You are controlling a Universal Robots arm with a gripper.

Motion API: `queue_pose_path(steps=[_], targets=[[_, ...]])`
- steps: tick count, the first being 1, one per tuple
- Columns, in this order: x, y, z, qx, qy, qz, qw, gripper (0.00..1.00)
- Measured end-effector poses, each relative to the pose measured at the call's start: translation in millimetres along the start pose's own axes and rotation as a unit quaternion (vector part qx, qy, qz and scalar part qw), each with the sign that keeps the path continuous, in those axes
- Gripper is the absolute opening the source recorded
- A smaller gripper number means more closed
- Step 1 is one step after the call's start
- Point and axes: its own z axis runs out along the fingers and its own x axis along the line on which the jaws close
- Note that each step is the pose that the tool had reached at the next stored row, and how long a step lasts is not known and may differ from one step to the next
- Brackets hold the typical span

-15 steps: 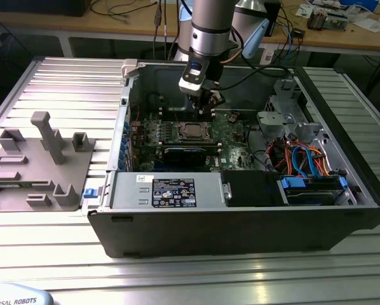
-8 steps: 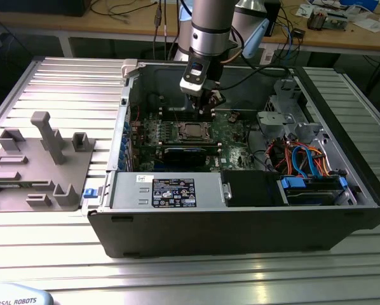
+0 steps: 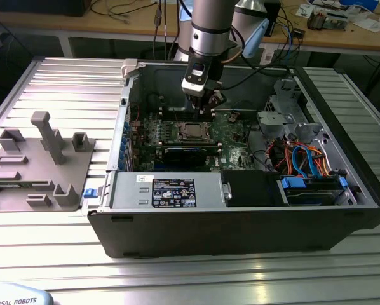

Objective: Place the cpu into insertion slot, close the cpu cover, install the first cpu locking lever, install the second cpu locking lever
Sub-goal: 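Install the first cpu locking lever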

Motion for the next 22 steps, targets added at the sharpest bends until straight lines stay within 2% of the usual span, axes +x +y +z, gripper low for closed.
queue_pose_path(steps=[22], targets=[[0.0,0.0,0.1,-0.0009,-0.0010,-0.037,0.9993,0.11]])
